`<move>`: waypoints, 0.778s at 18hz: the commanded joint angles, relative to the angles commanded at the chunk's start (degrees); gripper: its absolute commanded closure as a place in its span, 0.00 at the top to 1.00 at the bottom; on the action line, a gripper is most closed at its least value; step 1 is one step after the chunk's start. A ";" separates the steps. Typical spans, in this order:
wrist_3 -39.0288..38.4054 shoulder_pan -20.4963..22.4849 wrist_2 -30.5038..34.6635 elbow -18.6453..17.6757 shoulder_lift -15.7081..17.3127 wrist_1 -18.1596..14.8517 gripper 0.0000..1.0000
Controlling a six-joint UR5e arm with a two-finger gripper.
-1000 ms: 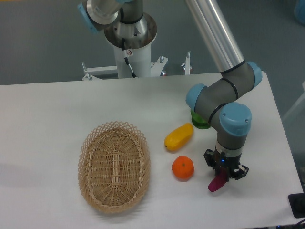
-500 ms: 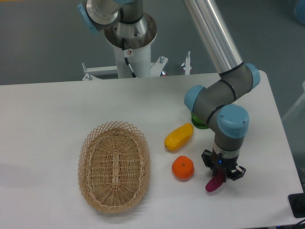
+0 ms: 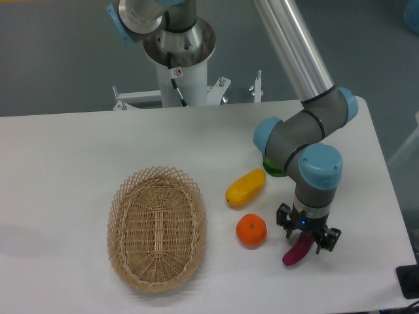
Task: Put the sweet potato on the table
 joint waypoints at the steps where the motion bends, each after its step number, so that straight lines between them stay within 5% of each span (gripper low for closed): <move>1: -0.44 0.00 0.00 0.35 0.17 0.00 1.00; 6: -0.18 0.00 0.17 4.75 2.45 -0.61 1.00; 9: 0.35 0.17 0.00 3.44 6.92 -1.57 1.00; 14: 0.35 0.61 0.00 3.26 14.67 -12.56 1.00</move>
